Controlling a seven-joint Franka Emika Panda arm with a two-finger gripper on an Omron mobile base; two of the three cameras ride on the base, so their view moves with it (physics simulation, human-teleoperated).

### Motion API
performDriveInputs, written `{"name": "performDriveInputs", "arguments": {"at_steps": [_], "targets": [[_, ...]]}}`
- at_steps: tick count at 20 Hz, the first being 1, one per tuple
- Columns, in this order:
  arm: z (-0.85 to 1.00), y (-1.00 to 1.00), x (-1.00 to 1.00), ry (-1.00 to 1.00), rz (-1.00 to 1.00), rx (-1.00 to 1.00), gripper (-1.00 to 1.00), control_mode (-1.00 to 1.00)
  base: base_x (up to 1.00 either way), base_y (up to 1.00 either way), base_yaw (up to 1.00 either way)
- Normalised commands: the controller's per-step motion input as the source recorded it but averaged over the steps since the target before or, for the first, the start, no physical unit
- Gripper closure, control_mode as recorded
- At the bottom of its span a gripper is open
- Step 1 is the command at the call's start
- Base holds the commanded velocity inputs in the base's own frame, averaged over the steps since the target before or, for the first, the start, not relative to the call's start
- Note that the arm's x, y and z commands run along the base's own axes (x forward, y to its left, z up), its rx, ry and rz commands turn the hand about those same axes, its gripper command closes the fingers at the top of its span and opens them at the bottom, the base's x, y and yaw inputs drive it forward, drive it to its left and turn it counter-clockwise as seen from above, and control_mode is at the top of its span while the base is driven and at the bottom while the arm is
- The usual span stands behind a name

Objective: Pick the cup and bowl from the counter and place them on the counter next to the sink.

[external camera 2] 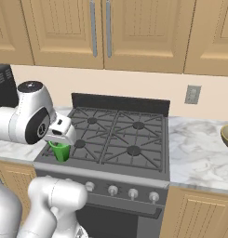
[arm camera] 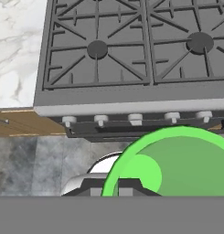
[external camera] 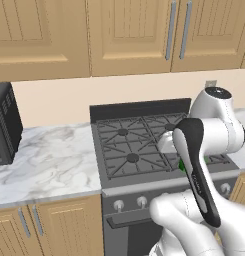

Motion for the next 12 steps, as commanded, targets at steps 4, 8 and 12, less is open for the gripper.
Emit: {"name": "performDriveInputs", "arguments": {"at_steps": [4, 8, 12], "targets": [[0.0, 0.0, 0.0, 0.0, 0.0, 0.0, 1.0, -1.0, 0.0, 0.0, 0.0], [0.0, 0.0, 0.0, 0.0, 0.0, 0.0, 1.0, 1.0, 0.0, 0.0, 0.0], [0.0, 0.0, 0.0, 0.0, 0.0, 0.0, 1.0, 1.0, -0.07, 0.0, 0.0]]}}
